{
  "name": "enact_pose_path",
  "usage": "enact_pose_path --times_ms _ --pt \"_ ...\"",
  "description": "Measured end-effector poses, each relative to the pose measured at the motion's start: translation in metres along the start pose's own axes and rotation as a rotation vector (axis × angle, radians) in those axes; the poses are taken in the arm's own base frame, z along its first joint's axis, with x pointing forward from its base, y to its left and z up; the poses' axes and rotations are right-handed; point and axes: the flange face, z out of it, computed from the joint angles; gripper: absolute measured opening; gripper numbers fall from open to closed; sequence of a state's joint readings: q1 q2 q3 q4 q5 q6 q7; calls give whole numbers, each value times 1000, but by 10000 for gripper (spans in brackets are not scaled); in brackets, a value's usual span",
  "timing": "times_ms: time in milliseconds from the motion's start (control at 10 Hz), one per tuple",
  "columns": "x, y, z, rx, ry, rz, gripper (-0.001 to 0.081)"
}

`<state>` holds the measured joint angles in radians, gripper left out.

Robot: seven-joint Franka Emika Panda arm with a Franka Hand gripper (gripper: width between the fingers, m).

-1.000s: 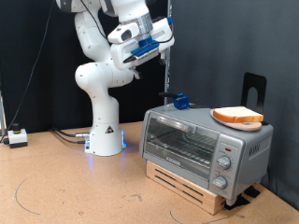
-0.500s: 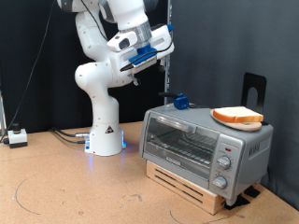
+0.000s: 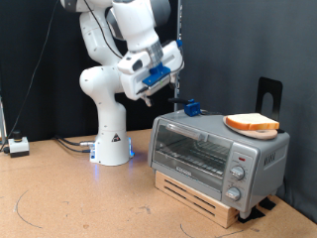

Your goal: Make a piece of toast with the oven

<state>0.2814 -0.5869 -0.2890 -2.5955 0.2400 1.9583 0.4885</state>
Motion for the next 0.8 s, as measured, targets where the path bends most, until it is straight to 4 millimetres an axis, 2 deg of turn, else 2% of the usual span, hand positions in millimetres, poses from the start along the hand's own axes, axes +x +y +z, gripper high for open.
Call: enact_pose_path --times_ms 100,400,800 --pt "3 -2 10 -28 10 -4 809" --pt "4 2 14 51 -44 1 809" --pt "8 18 56 16 -89 -6 809"
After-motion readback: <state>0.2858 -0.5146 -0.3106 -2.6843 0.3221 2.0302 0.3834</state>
